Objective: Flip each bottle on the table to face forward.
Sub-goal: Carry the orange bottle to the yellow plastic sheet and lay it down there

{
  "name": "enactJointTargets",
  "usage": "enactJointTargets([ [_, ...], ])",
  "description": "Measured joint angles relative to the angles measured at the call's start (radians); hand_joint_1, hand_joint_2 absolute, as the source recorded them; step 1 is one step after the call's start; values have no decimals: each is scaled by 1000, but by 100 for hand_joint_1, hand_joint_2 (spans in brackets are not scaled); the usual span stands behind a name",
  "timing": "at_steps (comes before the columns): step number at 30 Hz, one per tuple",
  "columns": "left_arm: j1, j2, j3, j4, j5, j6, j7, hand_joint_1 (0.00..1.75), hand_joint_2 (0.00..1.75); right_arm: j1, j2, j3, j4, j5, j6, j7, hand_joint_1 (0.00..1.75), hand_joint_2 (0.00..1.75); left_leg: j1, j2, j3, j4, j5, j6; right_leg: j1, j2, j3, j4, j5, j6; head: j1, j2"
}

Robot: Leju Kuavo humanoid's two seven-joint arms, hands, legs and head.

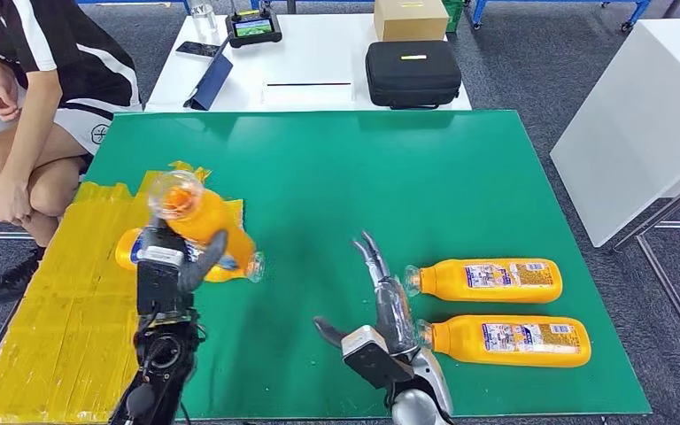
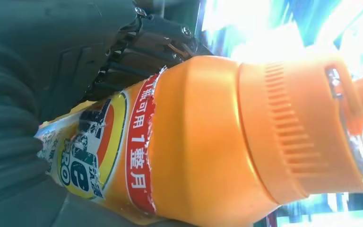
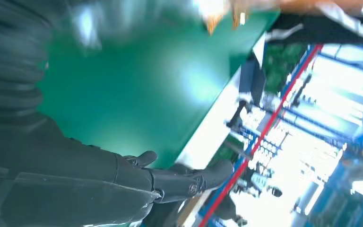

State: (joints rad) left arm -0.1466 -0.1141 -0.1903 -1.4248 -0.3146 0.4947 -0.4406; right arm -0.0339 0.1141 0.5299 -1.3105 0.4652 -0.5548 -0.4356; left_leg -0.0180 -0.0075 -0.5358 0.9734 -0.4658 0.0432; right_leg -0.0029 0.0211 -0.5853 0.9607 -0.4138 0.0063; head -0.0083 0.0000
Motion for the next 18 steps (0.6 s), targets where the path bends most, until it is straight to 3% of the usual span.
enactJointTargets([
  [3,2,-23,89,-73,-245,166,-87,175,175,16,-4,-19,-23,2,-14,3,0,175,0,-1,-1,0,0,0,0,0,0,0,0,0,0,0],
  [7,-14,-121,308,-237,-699,203,-246,175,175,28,-4,-30,-31,7,-39,1,0,175,0,1,-1,0,0,0,-1,1,0,0,0,0,0,0],
  [12,-37,-176,471,-371,-885,205,-253,175,175,36,-6,-35,-43,10,-55,1,0,175,-1,1,0,0,0,0,-1,2,-1,0,0,0,0,0],
  [15,-46,-185,493,-405,-1043,205,-213,175,175,36,-9,-36,-51,8,-61,1,0,175,0,0,0,0,0,0,-1,1,0,0,0,0,0,0],
  [18,-49,-152,477,-408,-1227,205,-203,175,175,32,-15,-38,-59,0,-64,2,0,175,0,1,0,0,0,0,-1,1,0,0,0,0,0,0],
])
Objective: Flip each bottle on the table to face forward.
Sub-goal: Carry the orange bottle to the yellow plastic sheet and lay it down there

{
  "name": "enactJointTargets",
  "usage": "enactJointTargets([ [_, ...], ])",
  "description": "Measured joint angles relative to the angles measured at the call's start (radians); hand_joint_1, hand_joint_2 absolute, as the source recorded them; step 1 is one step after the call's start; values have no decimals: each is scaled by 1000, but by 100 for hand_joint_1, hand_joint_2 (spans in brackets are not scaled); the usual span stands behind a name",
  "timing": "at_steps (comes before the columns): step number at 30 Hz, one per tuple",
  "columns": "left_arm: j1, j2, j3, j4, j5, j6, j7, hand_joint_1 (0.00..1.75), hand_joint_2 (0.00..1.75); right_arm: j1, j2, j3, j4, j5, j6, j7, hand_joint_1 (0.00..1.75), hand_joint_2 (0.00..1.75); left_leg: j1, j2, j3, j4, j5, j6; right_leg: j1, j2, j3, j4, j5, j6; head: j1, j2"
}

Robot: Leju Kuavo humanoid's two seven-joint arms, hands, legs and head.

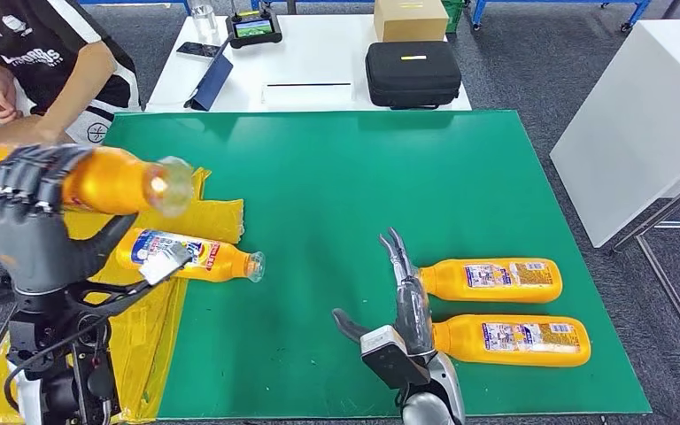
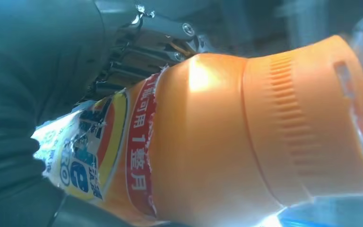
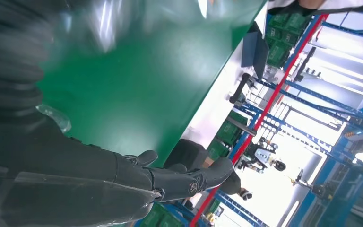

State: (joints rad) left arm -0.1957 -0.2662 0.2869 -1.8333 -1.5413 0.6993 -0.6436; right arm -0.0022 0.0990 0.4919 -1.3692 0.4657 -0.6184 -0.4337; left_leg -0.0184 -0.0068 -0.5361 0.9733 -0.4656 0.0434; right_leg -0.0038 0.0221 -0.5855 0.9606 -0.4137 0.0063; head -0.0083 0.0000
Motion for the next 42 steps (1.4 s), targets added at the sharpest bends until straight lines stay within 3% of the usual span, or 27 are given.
enactJointTargets([
  [2,-2,39,-2,22,-22,0,-5,175,175,-1,-4,-2,-5,-3,0,0,0,175,0,1,1,0,0,0,0,1,0,0,0,0,0,0],
  [3,-8,81,-14,49,-24,0,42,175,175,-1,-6,-2,-9,-3,0,0,0,175,0,1,1,0,0,0,1,1,-1,0,0,0,0,0],
  [4,-25,138,-38,90,-26,-2,127,175,175,-1,-9,-2,-14,-4,2,0,0,175,0,1,3,1,1,-1,2,1,-3,0,0,0,0,0],
  [6,-117,283,-144,216,-30,-14,408,175,175,0,-14,-3,-24,-5,8,0,0,175,2,-2,2,3,4,-4,5,-2,-9,0,3,-2,0,0],
  [8,-250,392,-305,351,-29,-23,736,175,175,0,-19,-4,-32,-7,17,1,0,175,4,-7,-2,4,8,-5,7,-6,-11,0,5,-2,0,0],
  [10,-348,446,-529,475,-28,-16,1051,175,175,0,-21,-6,-41,-8,20,2,0,175,3,-10,-2,4,9,-5,5,-9,-8,1,5,-1,-1,0],
  [12,-392,474,-795,589,-28,-17,1273,175,175,0,-22,-9,-49,-6,22,4,0,175,3,-9,0,3,9,-5,3,-9,-4,1,5,-1,0,0],
  [13,-397,481,-917,639,-27,-33,1306,175,175,1,-23,-12,-55,1,26,9,0,175,3,-8,0,3,9,-5,2,-8,-3,1,5,-1,0,0],
  [14,-395,483,-1022,686,-25,-57,1286,175,175,3,-23,-16,-61,10,32,16,0,175,3,-8,0,3,9,-5,1,-7,-3,1,6,-1,0,0],
  [15,-390,479,-1103,732,-24,-85,1211,175,175,7,-23,-21,-68,24,41,26,0,175,2,-7,0,3,9,-4,1,-6,-3,1,6,0,0,0],
  [17,-378,464,-1193,816,-23,-125,994,175,175,16,-23,-31,-82,50,59,46,0,175,1,-6,-1,3,8,-4,1,-6,-5,0,6,0,1,0],
  [19,-358,441,-1179,882,-24,-135,833,175,175,25,-22,-41,-96,67,72,60,0,175,0,-6,-2,3,8,-4,0,-5,-7,-1,6,0,0,0],
  [21,-337,412,-1081,929,-24,-138,783,175,175,31,-22,-50,-107,74,77,66,0,175,0,-4,-3,3,7,-3,0,-5,-8,-1,6,0,0,0],
  [25,-324,370,-874,984,-24,-161,754,175,175,38,-22,-60,-119,81,90,68,0,175,0,-4,-3,3,7,-2,1,-5,-8,-1,6,0,0,0],
  [29,-299,339,-769,1003,-27,-179,749,175,175,38,-22,-69,-124,89,102,69,0,175,2,-4,-3,3,7,-2,2,-5,-8,-1,6,0,0,0],
  [35,-290,325,-740,1022,-28,-184,869,175,175,37,-22,-70,-124,91,107,69,0,175,2,-4,-3,3,7,-2,2,-5,-8,0,6,0,0,0],
  [42,-289,326,-740,1040,-28,-196,944,175,175,37,-21,-70,-124,93,106,73,0,175,2,-4,-4,3,7,-2,2,-5,-8,-1,6,0,0,0],
])
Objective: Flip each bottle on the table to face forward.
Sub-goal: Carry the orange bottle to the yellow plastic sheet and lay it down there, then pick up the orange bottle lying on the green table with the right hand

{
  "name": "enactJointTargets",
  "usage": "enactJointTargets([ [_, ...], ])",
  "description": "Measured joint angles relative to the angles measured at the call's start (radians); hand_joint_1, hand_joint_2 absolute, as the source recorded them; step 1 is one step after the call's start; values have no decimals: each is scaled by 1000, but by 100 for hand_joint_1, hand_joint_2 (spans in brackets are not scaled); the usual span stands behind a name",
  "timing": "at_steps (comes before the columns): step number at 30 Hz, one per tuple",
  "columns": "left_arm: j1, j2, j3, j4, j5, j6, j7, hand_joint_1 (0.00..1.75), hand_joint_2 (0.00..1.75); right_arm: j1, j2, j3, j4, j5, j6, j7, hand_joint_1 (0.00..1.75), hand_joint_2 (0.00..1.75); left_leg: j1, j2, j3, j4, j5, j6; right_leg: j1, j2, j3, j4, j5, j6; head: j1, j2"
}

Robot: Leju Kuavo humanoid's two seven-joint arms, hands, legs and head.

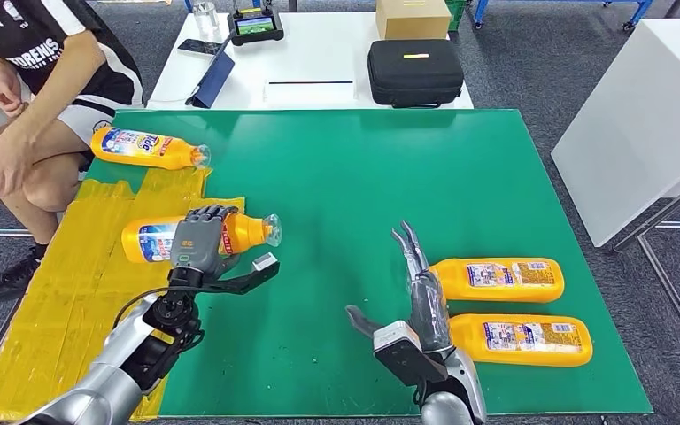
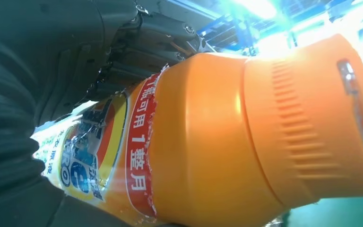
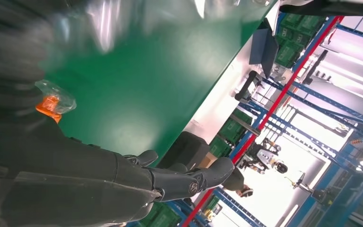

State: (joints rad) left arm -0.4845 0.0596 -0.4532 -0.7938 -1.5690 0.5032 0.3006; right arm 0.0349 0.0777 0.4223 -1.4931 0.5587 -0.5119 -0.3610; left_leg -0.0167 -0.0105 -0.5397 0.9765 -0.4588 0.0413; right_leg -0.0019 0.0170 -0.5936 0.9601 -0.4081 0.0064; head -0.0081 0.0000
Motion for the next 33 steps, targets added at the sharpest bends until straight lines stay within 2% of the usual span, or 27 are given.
enactJointTargets([
  [6,9,10,0,11,0,-25,81,175,175,12,4,-1,-4,21,0,4,0,175,0,0,0,0,0,0,0,0,0,0,0,0,0,0],
  [7,11,12,0,13,0,-26,89,161,175,15,4,-1,-6,25,0,6,0,175,0,0,0,0,0,0,0,0,0,0,0,0,0,0],
  [10,16,18,0,21,0,-23,119,30,175,23,4,-5,-11,37,4,20,0,175,0,0,0,0,0,0,0,0,0,0,0,0,0,0],
  [11,18,21,1,24,0,-23,136,0,175,27,4,-7,-13,39,6,23,0,175,0,0,0,0,0,0,0,0,0,0,0,0,0,0],
  [16,32,29,2,37,0,-5,209,0,175,48,1,-25,-19,39,11,30,0,175,0,0,0,0,0,0,0,0,0,0,0,0,0,0],
  [24,51,32,18,39,0,16,214,0,175,61,-1,-32,-24,41,11,32,0,175,0,0,0,0,0,0,0,0,0,0,0,0,0,0],
  [28,74,29,55,23,0,69,233,0,175,64,-6,-32,-24,53,11,36,0,175,0,0,0,0,0,0,0,0,0,0,0,0,0,0],
  [31,107,16,109,-16,3,119,196,0,175,65,-10,-31,-27,86,4,42,0,175,0,0,0,0,0,0,0,0,0,0,0,0,0,0],
  [33,131,-5,168,-43,45,150,110,0,175,66,-13,-30,-33,106,-6,49,0,175,0,0,0,0,0,0,0,0,0,0,0,0,0,0],
])
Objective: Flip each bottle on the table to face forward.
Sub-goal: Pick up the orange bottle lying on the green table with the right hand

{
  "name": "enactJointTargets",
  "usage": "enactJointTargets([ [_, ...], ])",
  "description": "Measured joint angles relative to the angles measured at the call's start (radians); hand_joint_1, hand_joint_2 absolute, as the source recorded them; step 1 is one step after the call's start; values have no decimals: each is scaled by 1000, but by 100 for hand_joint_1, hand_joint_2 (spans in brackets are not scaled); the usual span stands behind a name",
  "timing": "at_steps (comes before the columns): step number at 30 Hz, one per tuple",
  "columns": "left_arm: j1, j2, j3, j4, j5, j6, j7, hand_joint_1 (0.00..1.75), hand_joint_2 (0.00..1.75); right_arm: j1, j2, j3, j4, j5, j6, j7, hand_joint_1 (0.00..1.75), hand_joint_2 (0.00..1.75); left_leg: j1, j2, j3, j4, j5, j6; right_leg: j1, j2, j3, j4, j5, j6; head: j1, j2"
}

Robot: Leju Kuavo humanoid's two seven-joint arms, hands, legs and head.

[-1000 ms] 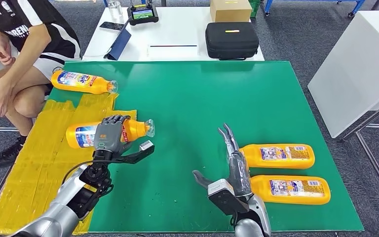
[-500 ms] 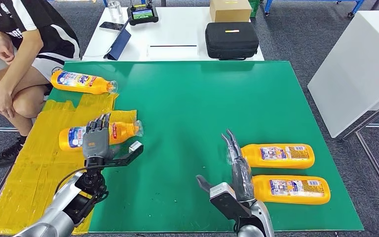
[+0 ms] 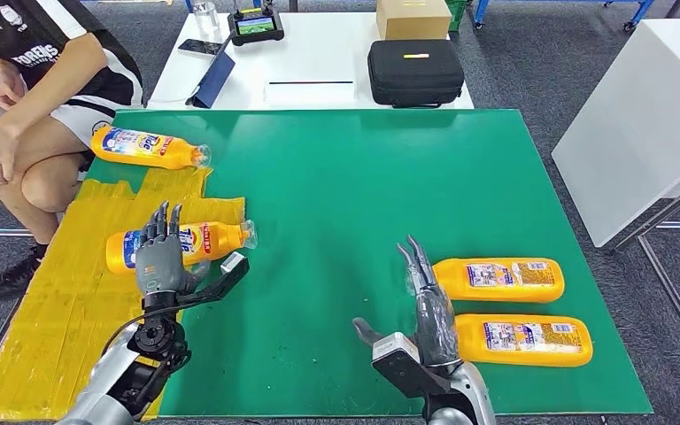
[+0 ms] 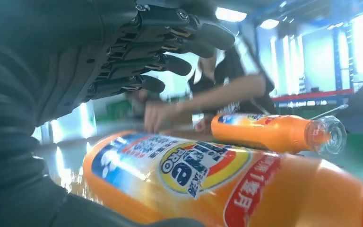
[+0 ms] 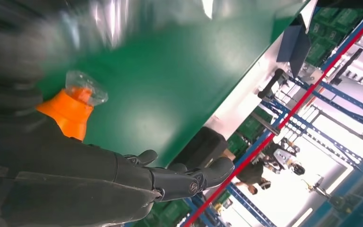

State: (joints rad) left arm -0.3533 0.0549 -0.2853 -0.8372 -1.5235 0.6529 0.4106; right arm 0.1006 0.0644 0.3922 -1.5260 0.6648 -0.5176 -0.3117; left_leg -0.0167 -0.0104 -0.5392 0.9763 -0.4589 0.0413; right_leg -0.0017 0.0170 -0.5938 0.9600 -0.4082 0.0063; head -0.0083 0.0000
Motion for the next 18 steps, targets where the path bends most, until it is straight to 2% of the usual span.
enactJointTargets([
  [2,22,-32,65,-31,153,19,-188,0,175,1,-5,0,-7,30,-17,10,0,175,0,0,0,0,0,0,0,0,0,0,0,0,0,0],
  [5,61,-98,160,-114,541,-28,-547,0,175,8,-16,-6,-28,155,-45,43,0,175,-1,0,0,0,0,0,-1,0,0,0,0,0,0,0],
  [6,77,-118,182,-150,655,-60,-630,0,175,12,-19,-13,-39,213,-49,56,0,175,-1,0,0,0,0,0,-1,0,0,0,0,0,0,0],
  [8,107,-150,207,-221,827,-127,-739,0,175,20,-27,-33,-64,336,-47,86,0,175,-2,0,0,0,-1,1,-2,0,0,0,0,0,0,0],
  [10,127,-170,215,-281,936,-181,-797,0,175,24,-36,-56,-86,446,-37,114,0,175,-2,0,0,0,-1,2,-2,0,0,0,0,0,0,0],
  [14,160,-190,219,-380,1032,-264,-817,0,175,44,-63,-115,-149,578,50,152,0,175,-2,0,0,0,-1,2,-2,0,0,-1,0,0,0,0],
  [18,188,-197,214,-438,1091,-341,-828,0,175,82,-109,-191,-228,601,151,161,0,175,-2,0,0,0,-1,2,-2,0,0,-1,0,0,0,0],
])
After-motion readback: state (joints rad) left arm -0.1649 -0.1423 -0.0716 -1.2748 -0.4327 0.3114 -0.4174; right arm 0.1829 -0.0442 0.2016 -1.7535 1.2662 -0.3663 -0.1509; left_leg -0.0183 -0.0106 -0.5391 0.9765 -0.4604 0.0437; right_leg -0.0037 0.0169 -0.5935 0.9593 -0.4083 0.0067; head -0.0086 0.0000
